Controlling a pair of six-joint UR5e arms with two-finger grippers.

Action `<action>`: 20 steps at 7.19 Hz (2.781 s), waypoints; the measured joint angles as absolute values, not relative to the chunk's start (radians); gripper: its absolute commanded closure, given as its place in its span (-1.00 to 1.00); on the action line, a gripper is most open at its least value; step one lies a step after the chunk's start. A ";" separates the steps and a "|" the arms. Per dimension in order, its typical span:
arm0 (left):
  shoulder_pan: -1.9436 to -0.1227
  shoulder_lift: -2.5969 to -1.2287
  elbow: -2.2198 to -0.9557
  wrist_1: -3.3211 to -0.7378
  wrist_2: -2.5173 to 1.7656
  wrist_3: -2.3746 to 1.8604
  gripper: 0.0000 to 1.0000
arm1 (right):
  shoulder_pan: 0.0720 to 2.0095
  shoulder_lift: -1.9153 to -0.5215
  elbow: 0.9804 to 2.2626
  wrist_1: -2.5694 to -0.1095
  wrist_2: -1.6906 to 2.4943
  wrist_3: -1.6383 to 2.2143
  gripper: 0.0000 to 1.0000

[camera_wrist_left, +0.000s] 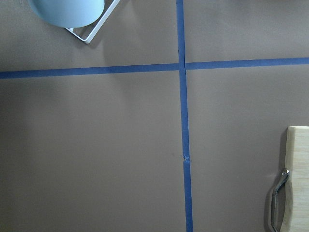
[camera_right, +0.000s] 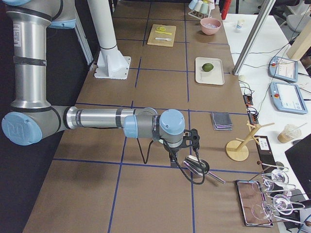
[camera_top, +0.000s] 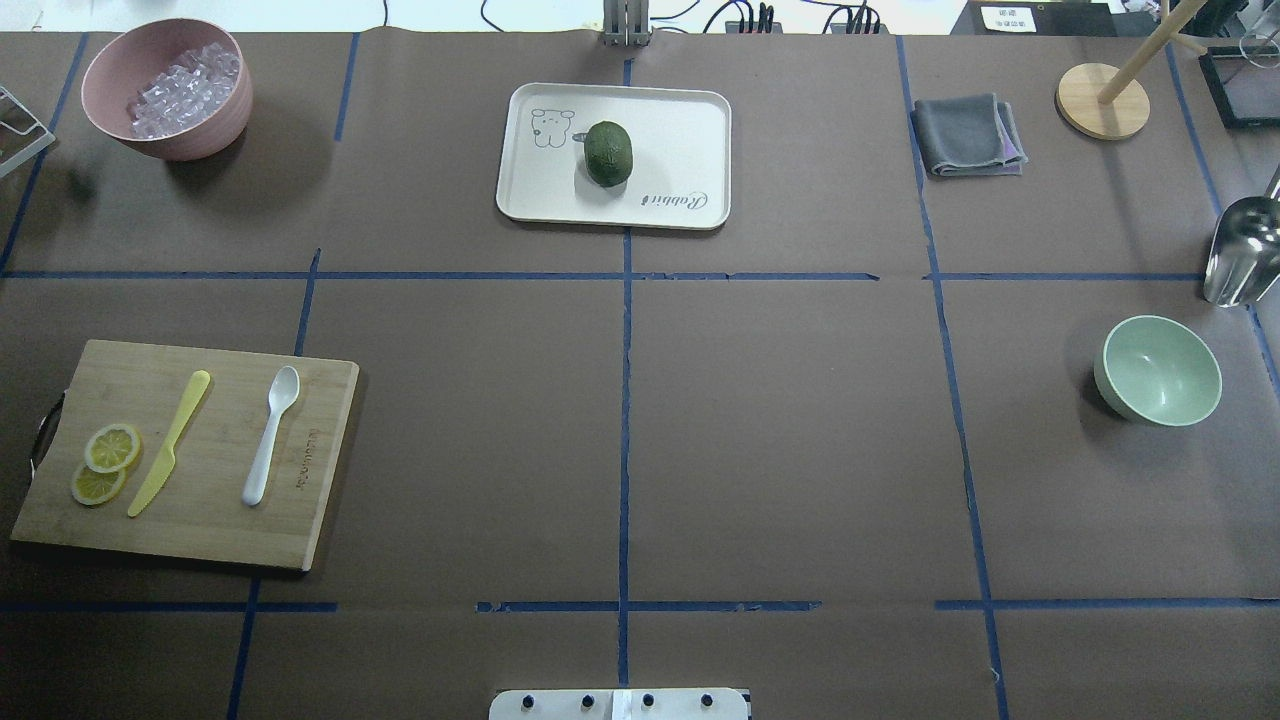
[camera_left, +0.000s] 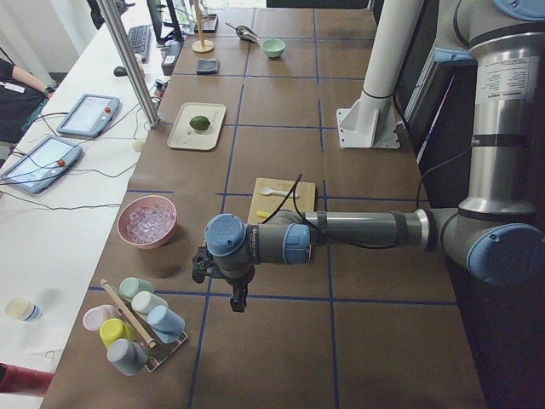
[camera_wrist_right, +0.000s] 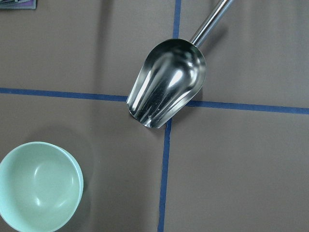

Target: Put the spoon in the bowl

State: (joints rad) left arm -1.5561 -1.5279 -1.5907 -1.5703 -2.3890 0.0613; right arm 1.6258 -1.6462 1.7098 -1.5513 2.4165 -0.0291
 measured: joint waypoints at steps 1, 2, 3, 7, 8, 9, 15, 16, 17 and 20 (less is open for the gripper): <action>-1.556 -1.528 -1.591 -1.571 -2.389 0.061 -1.00 | 1.581 -1.645 1.720 -1.500 2.420 0.076 -1.00; -1.556 -1.528 -1.591 -1.571 -2.389 0.061 -1.00 | 1.524 -1.648 1.723 -1.410 2.419 0.219 -1.00; -1.557 -1.528 -1.591 -1.571 -2.390 0.061 -1.00 | 1.467 -1.662 1.720 -1.311 2.416 0.346 -1.00; -1.557 -1.526 -1.591 -1.571 -2.391 0.061 -1.00 | 1.295 -1.706 1.681 -1.111 2.335 0.552 -1.00; -1.558 -1.527 -1.592 -1.571 -2.391 0.061 -1.00 | 1.260 -1.707 1.666 -1.062 2.318 0.604 -1.00; -1.559 -1.527 -1.592 -1.571 -2.391 0.061 -1.00 | 1.227 -1.707 1.647 -1.023 2.304 0.638 -1.00; -1.562 -1.530 -1.597 -1.571 -2.393 0.061 -1.00 | 1.122 -1.693 1.584 -0.995 2.243 0.659 0.12; -1.563 -1.530 -1.599 -1.571 -2.393 0.061 -1.00 | 1.118 -1.692 1.583 -0.995 2.242 0.659 0.62; -1.563 -1.530 -1.600 -1.571 -2.394 0.061 -1.00 | 1.113 -1.692 1.583 -0.995 2.240 0.658 0.98; -1.563 -1.533 -1.604 -1.571 -2.397 0.060 -1.00 | 1.104 -1.693 1.586 -0.995 2.238 0.656 1.00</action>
State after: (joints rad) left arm -1.5631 -1.5331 -1.6039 -1.5708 -2.3970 0.0597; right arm 1.1037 -1.6933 1.5857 -0.9951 2.2379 0.6556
